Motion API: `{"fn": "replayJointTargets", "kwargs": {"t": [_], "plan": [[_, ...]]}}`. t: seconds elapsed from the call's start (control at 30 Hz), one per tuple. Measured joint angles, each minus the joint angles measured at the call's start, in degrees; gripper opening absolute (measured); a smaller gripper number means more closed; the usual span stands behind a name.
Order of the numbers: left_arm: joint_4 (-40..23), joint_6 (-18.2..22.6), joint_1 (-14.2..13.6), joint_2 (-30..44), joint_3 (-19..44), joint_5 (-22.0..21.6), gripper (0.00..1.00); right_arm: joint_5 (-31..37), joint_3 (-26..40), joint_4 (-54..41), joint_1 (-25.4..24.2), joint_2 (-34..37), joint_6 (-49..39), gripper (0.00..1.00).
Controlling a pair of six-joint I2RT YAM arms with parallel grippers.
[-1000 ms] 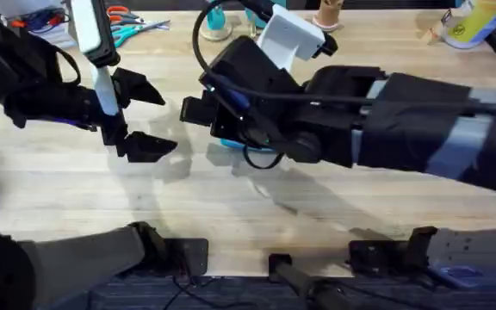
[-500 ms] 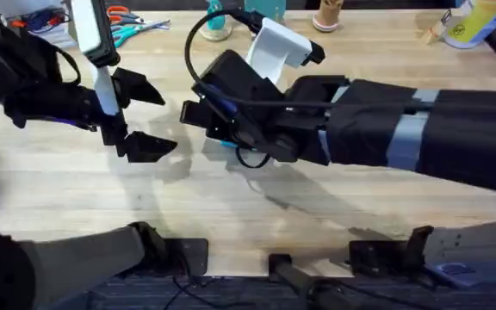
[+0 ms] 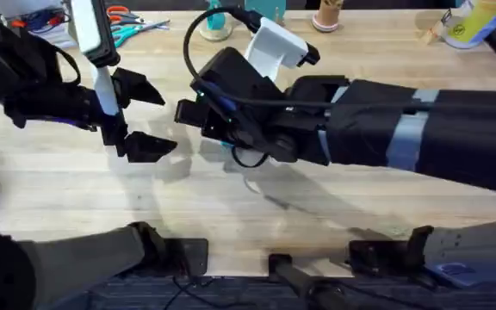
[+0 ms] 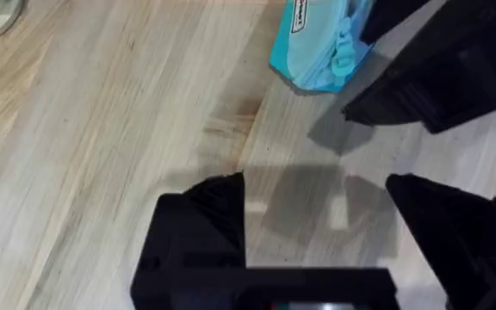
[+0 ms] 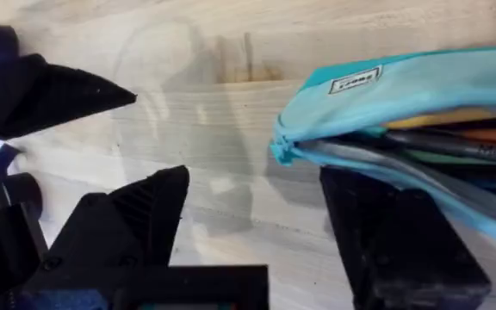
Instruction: Unzip the bag, pick up the pens from the table one at a time and place them inside, then zip the bag closed.
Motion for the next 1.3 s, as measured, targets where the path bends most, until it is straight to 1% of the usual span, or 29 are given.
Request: {"fn": "replayJointTargets", "kwargs": {"t": [0.27,0.57,0.7,0.73,0.83,1.07,1.13,1.3], "plan": [[0.0,0.0,0.0,0.0,0.0,0.0,0.993,0.0,0.0,1.8,0.0,2.6,-0.1,0.924],[0.0,0.0,0.0,0.0,0.0,0.0,0.993,0.5,0.0,5.9,0.0,4.6,-1.3,0.92],[0.0,0.0,0.0,0.0,0.0,0.0,0.994,1.7,0.0,6.4,0.1,5.0,-1.4,0.886],[0.0,0.0,0.0,0.0,0.0,0.0,0.994,2.0,0.0,6.4,0.1,5.0,-1.4,0.868],[0.0,0.0,0.0,0.0,0.0,0.0,0.994,3.2,0.0,6.3,0.1,5.2,-1.5,0.74],[0.0,0.0,0.0,0.0,0.0,0.0,0.993,4.8,0.0,4.8,-0.4,6.0,-1.9,0.36],[0.0,0.0,0.0,0.0,0.0,0.0,0.993,4.8,0.0,4.3,-0.6,6.0,-2.0,0.311],[0.0,0.0,0.0,0.0,0.0,0.0,0.993,4.8,0.0,3.4,-0.8,6.0,-2.0,0.247]]}}
